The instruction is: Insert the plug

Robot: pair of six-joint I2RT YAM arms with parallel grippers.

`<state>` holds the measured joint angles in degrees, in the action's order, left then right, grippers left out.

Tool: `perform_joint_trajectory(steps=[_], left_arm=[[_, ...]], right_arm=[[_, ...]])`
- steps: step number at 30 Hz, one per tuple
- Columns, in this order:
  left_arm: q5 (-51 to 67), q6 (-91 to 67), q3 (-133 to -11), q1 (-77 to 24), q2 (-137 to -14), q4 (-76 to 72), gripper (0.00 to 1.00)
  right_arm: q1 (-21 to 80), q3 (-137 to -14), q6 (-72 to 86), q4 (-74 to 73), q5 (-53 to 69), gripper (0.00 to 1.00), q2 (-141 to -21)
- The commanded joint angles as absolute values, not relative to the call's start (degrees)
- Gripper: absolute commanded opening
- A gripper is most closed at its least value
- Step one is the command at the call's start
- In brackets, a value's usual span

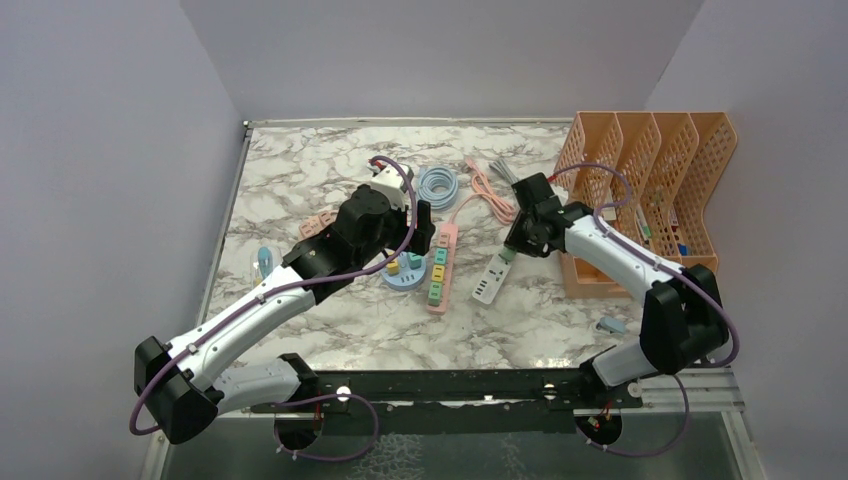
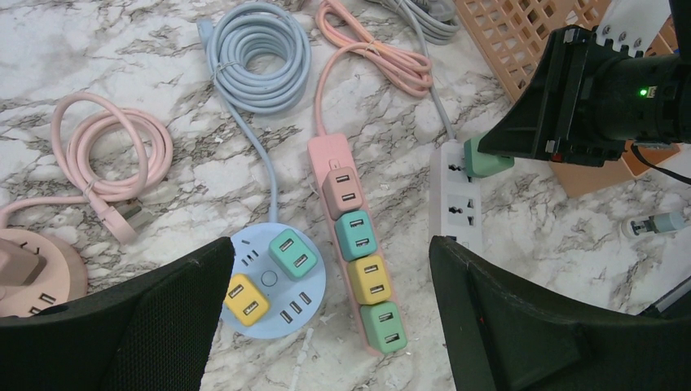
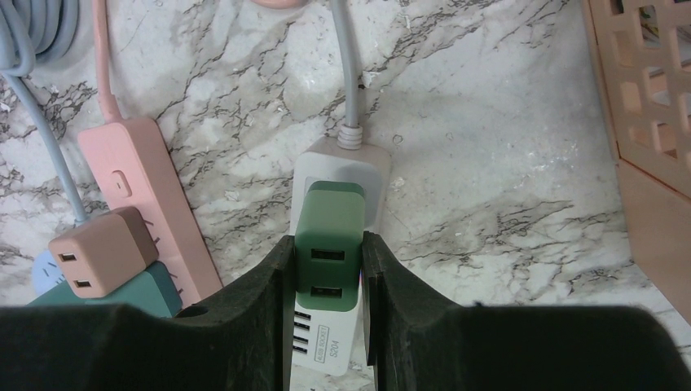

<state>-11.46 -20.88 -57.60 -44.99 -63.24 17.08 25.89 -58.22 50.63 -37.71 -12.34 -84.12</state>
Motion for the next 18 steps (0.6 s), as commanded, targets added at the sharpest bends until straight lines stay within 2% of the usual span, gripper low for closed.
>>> perform_joint_trajectory(steps=[1, 11, 18], left_arm=[[-12.03, -20.31, -58.00, -44.81, -63.19, 15.47, 0.91], [-12.49, -20.30, -58.11, -44.82, -63.54, 15.47, 0.91], [-12.72, -20.13, -58.01, -44.82, -63.54, 15.64, 0.91]], right_arm=[[26.91, -60.50, 50.66, -43.59, -14.14, 0.01, -87.55], [27.07, -63.22, 50.26, -47.93, -16.92, 0.01, -87.03], [27.07, -64.23, 48.99, -44.85, -14.60, 0.01, -84.73]])
